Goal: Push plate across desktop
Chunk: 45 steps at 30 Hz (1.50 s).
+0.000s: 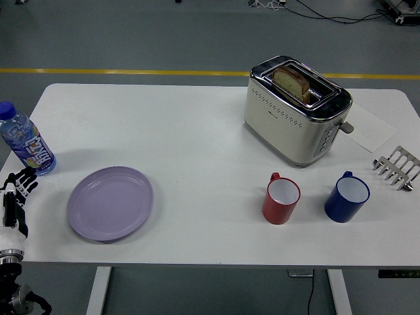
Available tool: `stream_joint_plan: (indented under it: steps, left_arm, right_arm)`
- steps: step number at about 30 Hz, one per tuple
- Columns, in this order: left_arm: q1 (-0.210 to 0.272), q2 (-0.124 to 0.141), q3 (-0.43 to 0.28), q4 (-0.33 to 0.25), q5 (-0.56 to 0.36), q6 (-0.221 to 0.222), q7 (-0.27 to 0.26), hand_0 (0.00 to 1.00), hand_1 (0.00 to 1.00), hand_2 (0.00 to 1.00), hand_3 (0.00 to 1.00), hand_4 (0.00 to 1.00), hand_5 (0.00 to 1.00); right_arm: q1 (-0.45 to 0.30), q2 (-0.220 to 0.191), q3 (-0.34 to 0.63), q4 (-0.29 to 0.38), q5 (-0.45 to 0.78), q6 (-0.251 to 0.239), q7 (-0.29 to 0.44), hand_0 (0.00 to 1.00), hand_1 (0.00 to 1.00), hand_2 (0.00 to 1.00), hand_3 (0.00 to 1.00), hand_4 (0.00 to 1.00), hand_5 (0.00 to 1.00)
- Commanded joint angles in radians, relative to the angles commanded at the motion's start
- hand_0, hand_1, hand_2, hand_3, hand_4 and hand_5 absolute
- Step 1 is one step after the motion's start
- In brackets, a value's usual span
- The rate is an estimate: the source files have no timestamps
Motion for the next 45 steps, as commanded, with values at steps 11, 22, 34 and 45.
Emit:
stream_joint_plan:
  steps: [11, 22, 34, 45]
  left_arm:
    - [-0.046, -0.024, 0.086, 0.075, -0.043, 0.086, 0.000, 0.754, 0.767, 0.747, 0.634, 0.396, 0.998]
    - [-0.083, -0.042, 0.142, 0.078, -0.069, 0.112, 0.000, 0.751, 0.765, 0.744, 0.629, 0.384, 0.998]
    - [-0.112, -0.056, 0.151, 0.094, -0.091, 0.114, 0.000, 0.748, 0.765, 0.743, 0.623, 0.394, 0.998]
    - [-0.130, -0.064, 0.147, 0.086, -0.089, 0.118, 0.000, 0.743, 0.762, 0.739, 0.616, 0.394, 0.998]
  right_arm:
    - [-0.006, 0.005, 0.011, 0.000, -0.017, -0.005, -0.005, 0.645, 0.629, 0.693, 0.603, 0.430, 0.243]
    - [-0.008, 0.014, 0.002, 0.001, -0.023, -0.005, -0.010, 0.645, 0.628, 0.692, 0.603, 0.429, 0.245]
    - [0.003, 0.020, -0.005, 0.002, -0.019, -0.003, -0.011, 0.645, 0.628, 0.692, 0.604, 0.429, 0.245]
    - [0.009, 0.032, -0.027, 0.012, -0.017, 0.001, -0.030, 0.645, 0.627, 0.691, 0.604, 0.430, 0.248]
